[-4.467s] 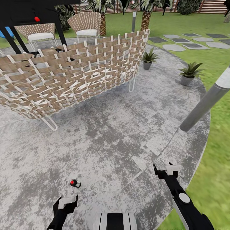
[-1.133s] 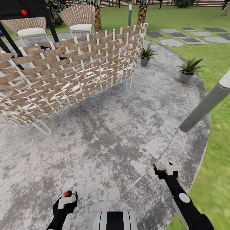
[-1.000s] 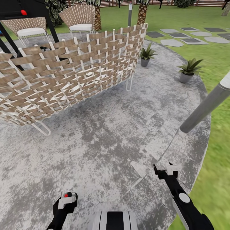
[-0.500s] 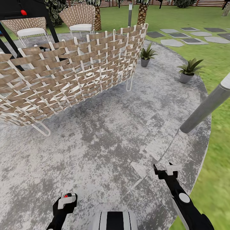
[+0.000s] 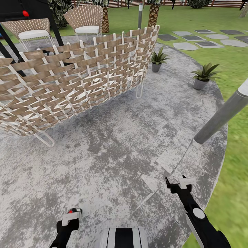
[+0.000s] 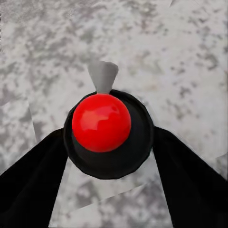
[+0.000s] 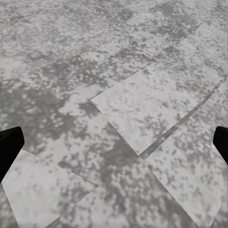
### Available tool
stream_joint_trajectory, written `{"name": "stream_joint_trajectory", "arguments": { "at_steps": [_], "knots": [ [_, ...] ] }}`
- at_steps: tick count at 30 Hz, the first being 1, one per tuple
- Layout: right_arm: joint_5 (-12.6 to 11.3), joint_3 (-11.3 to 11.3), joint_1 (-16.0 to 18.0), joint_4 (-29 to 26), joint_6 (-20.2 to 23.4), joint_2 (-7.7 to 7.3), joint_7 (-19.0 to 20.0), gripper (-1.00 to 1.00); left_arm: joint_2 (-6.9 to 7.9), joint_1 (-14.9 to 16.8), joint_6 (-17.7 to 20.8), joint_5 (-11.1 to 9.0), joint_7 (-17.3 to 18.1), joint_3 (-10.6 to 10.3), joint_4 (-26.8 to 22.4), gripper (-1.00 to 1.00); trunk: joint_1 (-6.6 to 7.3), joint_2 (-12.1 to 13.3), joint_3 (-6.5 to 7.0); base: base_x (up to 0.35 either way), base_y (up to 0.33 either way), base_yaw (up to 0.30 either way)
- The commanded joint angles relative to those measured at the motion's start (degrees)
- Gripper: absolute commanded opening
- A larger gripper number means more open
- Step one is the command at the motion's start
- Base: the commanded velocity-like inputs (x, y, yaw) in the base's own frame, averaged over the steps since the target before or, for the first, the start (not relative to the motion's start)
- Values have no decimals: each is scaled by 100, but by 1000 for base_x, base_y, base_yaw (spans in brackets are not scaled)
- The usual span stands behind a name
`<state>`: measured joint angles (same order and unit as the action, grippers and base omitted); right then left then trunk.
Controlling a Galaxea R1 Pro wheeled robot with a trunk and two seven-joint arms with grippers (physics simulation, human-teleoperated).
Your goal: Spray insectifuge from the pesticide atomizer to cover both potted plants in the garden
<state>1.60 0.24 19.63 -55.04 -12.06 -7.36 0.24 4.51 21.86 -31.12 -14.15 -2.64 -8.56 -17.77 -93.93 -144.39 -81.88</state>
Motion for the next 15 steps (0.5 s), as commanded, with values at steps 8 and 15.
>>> {"name": "stream_joint_trajectory", "arguments": {
  "at_steps": [8,15],
  "knots": [
    [16,2,5,2,-15,-2,2,100,6,2,-25,-51,-34,-45,2,-100,1,-1,-3,0,0,0],
    [16,2,6,2,-15,-2,2,100,6,2,-28,-61,-34,-46,-5,-100,1,-1,-3,0,0,0]
  ]
}}
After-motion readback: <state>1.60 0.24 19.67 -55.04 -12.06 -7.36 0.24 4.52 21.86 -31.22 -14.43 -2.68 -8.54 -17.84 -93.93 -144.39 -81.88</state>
